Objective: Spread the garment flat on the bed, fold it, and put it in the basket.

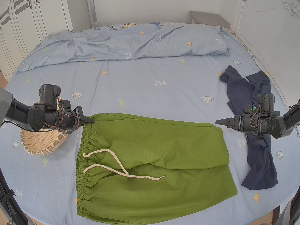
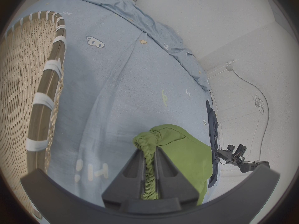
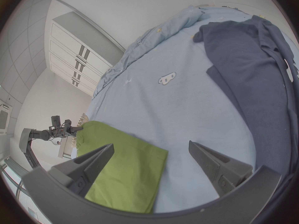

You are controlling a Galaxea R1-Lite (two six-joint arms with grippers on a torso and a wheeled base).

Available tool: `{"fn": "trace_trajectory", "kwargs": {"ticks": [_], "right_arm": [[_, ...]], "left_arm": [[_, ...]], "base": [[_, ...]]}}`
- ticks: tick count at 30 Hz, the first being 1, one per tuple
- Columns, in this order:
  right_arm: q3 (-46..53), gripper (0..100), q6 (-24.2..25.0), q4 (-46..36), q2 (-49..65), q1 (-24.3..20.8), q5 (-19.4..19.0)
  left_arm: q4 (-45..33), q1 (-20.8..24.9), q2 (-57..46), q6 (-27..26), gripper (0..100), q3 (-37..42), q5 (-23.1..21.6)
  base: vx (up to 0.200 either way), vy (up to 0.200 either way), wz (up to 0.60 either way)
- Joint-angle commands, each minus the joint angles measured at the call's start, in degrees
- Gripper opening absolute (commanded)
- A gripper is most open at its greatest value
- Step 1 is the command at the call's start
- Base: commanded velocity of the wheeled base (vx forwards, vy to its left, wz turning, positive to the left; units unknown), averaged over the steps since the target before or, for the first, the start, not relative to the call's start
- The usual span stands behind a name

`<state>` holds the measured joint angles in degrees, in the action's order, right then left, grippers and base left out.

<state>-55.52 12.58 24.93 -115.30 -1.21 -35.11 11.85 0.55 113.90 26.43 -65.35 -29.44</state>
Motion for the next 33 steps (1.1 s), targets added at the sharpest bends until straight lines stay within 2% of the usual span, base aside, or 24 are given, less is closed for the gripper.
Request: {"fn": "trace_trajectory", "kwargs": {"ticks": [1, 7, 23, 24, 33], "right_arm": [[-1.96, 100, 0.16, 0.12, -4.41, 1.56, -0.57], [-2.76, 100, 2.36, 0.65, -4.76, 0.77, -3.21], [-3.11, 100, 2.89, 0.91, -5.64, -0.81, -3.74], [-3.11, 0, 2.89, 0.91, -5.64, -0.81, -3.74], [-3.19, 0, 2.8, 0.91, -6.25, -0.2, -3.91]], "left_arm": [[0.02, 0.07, 0.19, 0.03, 0, 0.05, 0.0], [0.02, -0.02, 0.1, 0.11, 0, 0.14, 0.0], [0.02, -0.02, 0.19, 0.11, 0, 0.23, 0.0], [0.02, -0.02, 0.19, 0.11, 0, 0.23, 0.0], [0.02, -0.11, 0.1, 0.11, 0, 0.31, 0.0]], "base": [[0.0, 0.0, 0.0], [0.0, 0.0, 0.0], [0.0, 0.0, 0.0], [0.0, 0.0, 0.0], [0.0, 0.0, 0.0]]}}
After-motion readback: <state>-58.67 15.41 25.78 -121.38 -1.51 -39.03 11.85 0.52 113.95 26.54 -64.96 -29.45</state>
